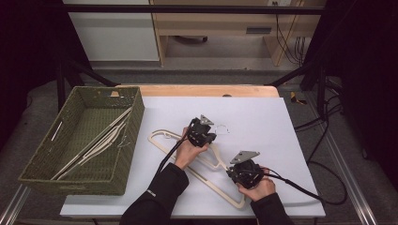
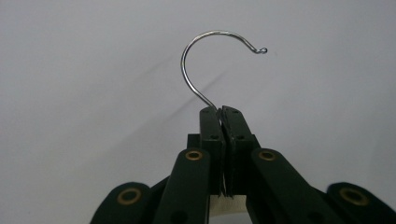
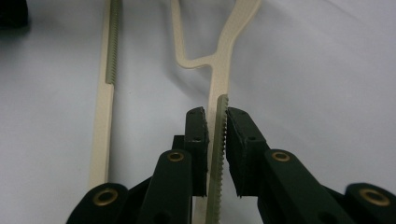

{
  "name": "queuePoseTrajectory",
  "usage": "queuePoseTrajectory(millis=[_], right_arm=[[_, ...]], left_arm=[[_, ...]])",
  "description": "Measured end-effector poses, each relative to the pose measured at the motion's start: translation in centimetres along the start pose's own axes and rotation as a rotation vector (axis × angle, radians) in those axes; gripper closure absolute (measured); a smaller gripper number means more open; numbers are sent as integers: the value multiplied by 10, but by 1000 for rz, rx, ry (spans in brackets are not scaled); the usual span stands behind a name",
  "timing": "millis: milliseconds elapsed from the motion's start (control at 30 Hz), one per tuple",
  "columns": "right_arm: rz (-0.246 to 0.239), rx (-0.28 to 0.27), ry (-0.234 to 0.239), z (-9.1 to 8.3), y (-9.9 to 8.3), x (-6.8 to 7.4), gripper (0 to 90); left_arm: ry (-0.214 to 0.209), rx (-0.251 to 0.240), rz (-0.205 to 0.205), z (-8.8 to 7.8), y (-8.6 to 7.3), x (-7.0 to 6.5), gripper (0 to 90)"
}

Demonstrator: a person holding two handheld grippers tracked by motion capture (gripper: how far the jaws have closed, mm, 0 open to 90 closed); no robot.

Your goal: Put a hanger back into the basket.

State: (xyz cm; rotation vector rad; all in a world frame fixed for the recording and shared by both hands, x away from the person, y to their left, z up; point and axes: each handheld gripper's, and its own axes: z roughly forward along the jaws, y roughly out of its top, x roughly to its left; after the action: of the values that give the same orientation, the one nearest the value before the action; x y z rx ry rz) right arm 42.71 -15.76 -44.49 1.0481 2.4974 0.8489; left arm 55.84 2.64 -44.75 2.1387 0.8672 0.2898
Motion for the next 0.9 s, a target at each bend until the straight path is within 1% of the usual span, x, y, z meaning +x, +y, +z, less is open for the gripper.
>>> queuePoseTrajectory(millis=[33,100,167,200,267,300,333,367,400,467,500,567,600,633,667,700,733,767,800,867,900], right_arm=[[1,6,1,1,0,0,788],[5,10,11,2,0,0,780],[15,-20,35,2,1,0,729],[30,-24,41,1,2,-1,711],[41,-71,58,2,4,-4,612],[43,-92,64,3,6,-6,597],[73,-119,81,4,8,-6,559],[88,-150,103,5,10,-8,505],[112,-182,115,6,13,-10,494],[152,-219,148,11,19,-14,505],[186,-226,173,14,23,-16,528],[204,-227,199,20,28,-19,552],[208,-227,213,24,31,-19,578],[215,-224,225,27,34,-18,614],[211,-215,219,29,35,-18,649],[220,-217,238,31,36,-18,697],[220,-216,261,32,37,-18,766],[245,-218,269,33,38,-17,775],[248,-207,262,33,37,-18,782],[257,-207,261,34,37,-18,791],[261,-210,266,33,37,-18,799]], left_arm=[[0,-19,-6,-4,0,-1,883],[3,-46,-4,-12,1,-2,886],[-1,-71,6,-21,1,-5,886],[7,-82,15,-25,1,-6,886],[19,-101,33,-32,2,-11,886],[21,-107,42,-36,1,-12,886],[23,-116,45,-39,1,-14,886],[25,-128,45,-43,1,-15,886],[23,-136,48,-46,0,-16,886],[22,-151,50,-52,-1,-17,886],[22,-153,54,-54,-1,-17,886],[17,-162,59,-58,-2,-18,886],[14,-166,64,-61,-3,-18,886],[12,-169,66,-62,-3,-19,886],[13,-172,70,-63,-4,-19,886],[13,-173,76,-65,-5,-19,885],[15,-174,83,-66,-5,-18,885],[-5,-176,79,-68,-6,-17,898],[-18,-171,85,-70,-7,-17,896],[-21,-171,105,-75,-8,-16,816],[-32,-173,103,-80,-9,-16,770]])
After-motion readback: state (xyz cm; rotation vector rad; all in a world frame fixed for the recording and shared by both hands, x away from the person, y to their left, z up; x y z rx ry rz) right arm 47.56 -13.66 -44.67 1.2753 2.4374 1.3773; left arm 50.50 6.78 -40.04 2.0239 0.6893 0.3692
